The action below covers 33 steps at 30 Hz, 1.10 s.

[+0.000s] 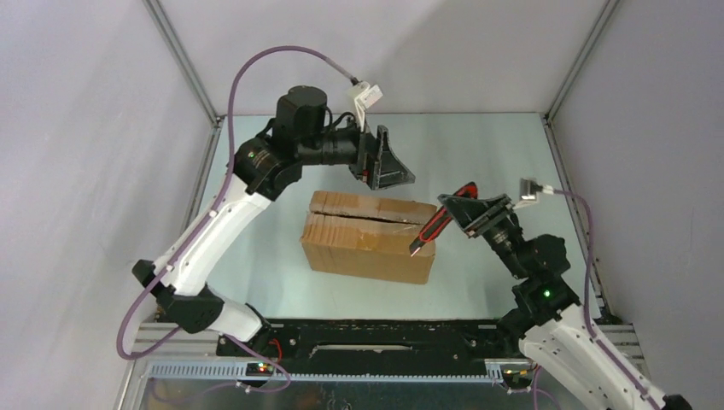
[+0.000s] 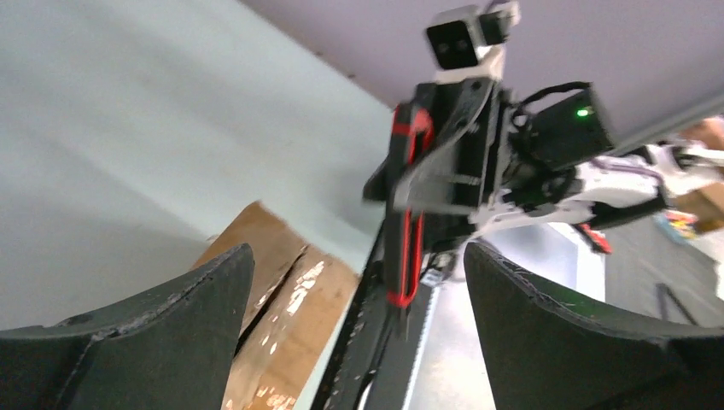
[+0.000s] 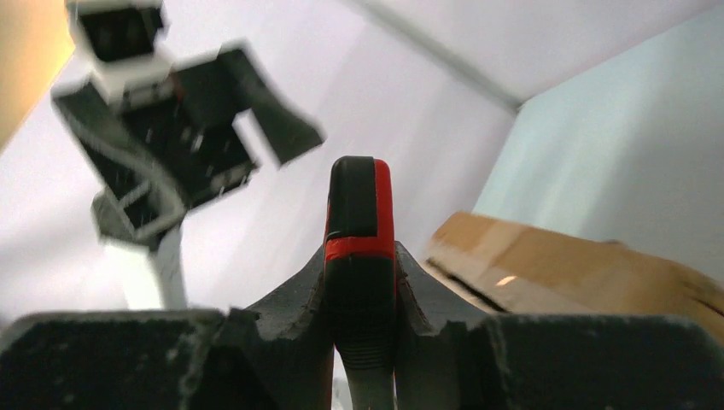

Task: Unpack the express box
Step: Adjust the knife.

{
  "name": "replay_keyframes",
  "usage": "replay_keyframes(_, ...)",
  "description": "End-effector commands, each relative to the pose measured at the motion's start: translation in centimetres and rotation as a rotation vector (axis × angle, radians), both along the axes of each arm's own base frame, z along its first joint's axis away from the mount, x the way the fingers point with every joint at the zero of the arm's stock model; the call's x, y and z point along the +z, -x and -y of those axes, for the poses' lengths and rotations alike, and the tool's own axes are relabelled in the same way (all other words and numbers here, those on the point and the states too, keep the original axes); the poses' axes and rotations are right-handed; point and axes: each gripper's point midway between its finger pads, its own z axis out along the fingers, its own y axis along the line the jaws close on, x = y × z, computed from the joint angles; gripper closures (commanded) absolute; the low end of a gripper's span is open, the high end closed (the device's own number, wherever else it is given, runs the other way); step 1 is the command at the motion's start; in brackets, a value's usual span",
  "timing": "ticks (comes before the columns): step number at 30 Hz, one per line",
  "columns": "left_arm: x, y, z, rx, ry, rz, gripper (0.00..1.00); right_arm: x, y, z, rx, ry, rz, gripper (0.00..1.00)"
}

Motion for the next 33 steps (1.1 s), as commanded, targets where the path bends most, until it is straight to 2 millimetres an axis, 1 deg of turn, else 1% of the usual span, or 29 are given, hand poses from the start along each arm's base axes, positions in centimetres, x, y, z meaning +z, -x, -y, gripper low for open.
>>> replay_keyframes(1,-5.0,-0.6,-3.4,0.127,-0.242,0.092,0.05,-4.0,-3.6,6.9,-0.390,-0.170,-0.223,1.00)
replay_keyframes(4,-9.3,-0.2,-4.6,0.124,-0.475,0.184,0.01,-6.9,-4.0,9.6,-0.516,-0.247,-0.313,1.00)
replay_keyframes(6,-11.2,0.0,-4.8,0.108,-0.588,0.278,0.00,-8.3,-4.1,11.1,-0.582,-0.317,-0.345,1.00)
replay_keyframes(7,-11.9,-0.2,-4.9,0.121,-0.636,0.333,0.00,-8.8,-4.1,11.7,-0.603,-0.351,-0.353,1.00)
replay_keyframes(10,-14.3,-0.2,-5.0,0.059,-0.716,0.409,0.00,-9.6,-4.5,12.2,-0.623,-0.417,-0.361,1.00)
replay_keyframes(12,-15.3,0.1,-4.6,0.004,-0.705,0.448,0.00,-10.1,-4.7,12.3,-0.625,-0.437,-0.355,1.00)
replay_keyframes(15,-16.1,1.0,-3.2,-0.097,-0.636,0.514,0.00,-10.5,-4.9,12.6,-0.640,-0.447,-0.355,1.00)
replay_keyframes(19,-17.5,3.1,-2.2,-0.240,-0.604,0.541,0.00,-11.1,-5.0,13.3,-0.660,-0.468,-0.361,1.00)
replay_keyframes(20,-17.6,3.4,-2.0,-0.252,-0.598,0.550,0.00,-11.1,-5.0,13.4,-0.663,-0.476,-0.357,1.00)
replay_keyframes(25,-18.7,3.2,-1.7,-0.254,-0.635,0.573,0.00,-12.2,-5.1,13.9,-0.678,-0.485,-0.380,1.00)
replay_keyframes(29,-19.5,4.1,-1.3,-0.302,-0.636,0.560,0.00,-13.5,-5.4,14.2,-0.696,-0.499,-0.402,1.00)
replay_keyframes(33,-19.6,4.3,-1.0,-0.308,-0.641,0.559,0.00,-13.8,-5.7,14.3,-0.704,-0.513,-0.411,1.00)
